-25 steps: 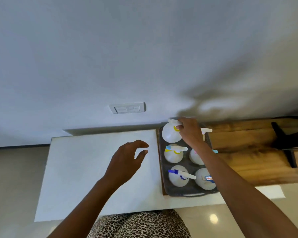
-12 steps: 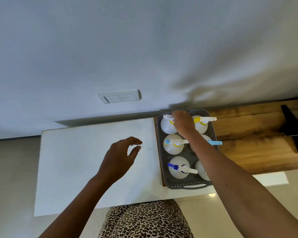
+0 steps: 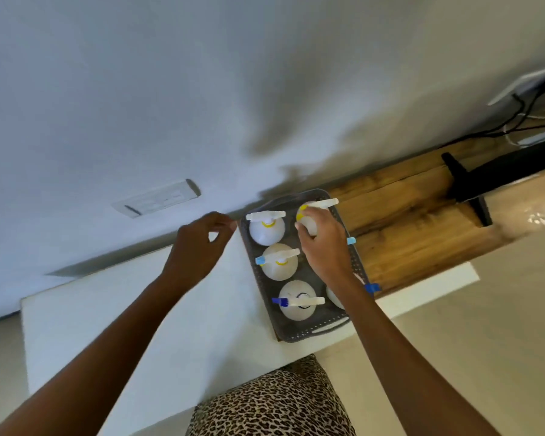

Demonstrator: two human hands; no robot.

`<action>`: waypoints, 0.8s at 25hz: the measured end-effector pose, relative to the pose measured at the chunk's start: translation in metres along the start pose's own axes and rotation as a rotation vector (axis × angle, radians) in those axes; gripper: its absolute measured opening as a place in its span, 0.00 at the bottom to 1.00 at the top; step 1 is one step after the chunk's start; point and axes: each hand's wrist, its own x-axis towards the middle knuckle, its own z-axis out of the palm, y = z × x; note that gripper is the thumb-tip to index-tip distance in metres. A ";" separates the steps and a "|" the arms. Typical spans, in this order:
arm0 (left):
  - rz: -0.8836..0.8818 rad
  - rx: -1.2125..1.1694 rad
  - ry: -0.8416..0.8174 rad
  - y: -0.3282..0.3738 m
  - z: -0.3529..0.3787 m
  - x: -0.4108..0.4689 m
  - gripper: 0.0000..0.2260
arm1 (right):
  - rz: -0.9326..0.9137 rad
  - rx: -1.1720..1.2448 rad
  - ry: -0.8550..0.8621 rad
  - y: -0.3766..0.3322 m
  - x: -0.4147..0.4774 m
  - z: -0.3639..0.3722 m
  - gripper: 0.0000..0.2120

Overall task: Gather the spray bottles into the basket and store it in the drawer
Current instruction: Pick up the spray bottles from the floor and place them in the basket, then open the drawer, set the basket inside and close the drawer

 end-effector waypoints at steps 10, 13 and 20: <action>0.044 0.274 -0.372 0.056 0.062 0.100 0.17 | 0.608 0.336 0.581 0.063 -0.112 -0.035 0.16; -0.073 0.314 -0.537 0.053 0.092 0.126 0.23 | 1.045 0.563 0.594 0.091 -0.128 -0.014 0.20; -0.275 0.413 -0.682 0.042 0.144 0.175 0.22 | 1.548 0.860 0.399 0.143 -0.126 0.041 0.25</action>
